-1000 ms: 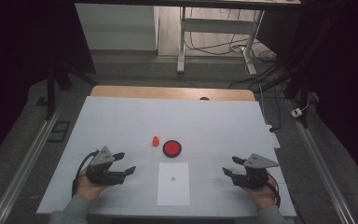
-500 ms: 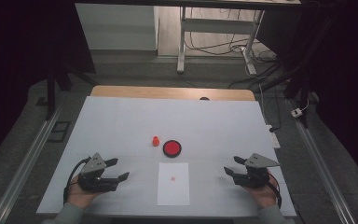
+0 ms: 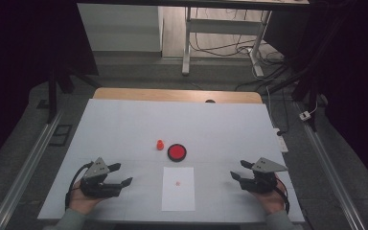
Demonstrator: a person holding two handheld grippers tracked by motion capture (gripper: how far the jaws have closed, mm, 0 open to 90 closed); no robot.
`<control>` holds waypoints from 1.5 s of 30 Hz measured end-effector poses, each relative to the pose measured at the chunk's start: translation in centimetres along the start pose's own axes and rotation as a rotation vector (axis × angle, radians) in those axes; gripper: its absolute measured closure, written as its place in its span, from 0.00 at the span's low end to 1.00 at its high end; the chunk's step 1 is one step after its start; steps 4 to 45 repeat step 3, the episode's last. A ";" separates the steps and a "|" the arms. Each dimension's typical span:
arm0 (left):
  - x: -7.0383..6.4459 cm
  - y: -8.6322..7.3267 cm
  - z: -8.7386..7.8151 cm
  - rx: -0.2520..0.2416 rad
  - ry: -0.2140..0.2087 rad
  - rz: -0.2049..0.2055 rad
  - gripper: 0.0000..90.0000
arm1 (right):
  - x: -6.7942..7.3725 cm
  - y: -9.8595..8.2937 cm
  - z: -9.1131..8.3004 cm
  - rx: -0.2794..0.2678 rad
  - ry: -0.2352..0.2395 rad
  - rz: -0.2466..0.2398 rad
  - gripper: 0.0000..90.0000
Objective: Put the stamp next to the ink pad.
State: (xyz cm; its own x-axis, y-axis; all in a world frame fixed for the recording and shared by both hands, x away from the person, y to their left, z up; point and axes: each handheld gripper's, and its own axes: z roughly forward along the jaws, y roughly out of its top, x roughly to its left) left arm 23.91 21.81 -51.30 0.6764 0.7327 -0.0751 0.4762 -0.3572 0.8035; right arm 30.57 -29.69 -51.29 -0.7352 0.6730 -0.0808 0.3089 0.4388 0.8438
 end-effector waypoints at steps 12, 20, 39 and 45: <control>0.0 0.0 -0.1 0.000 0.000 -0.002 0.32 | 0.0 0.0 0.0 -0.001 0.001 -0.002 0.42; 0.0 0.0 -0.1 0.000 0.000 -0.002 0.32 | 0.0 0.0 0.0 -0.001 0.001 -0.002 0.42; 0.0 0.0 -0.1 0.000 0.000 -0.002 0.32 | 0.0 0.0 0.0 -0.001 0.001 -0.002 0.42; 0.0 0.0 -0.1 0.000 0.000 -0.002 0.32 | 0.0 0.0 0.0 -0.001 0.001 -0.002 0.42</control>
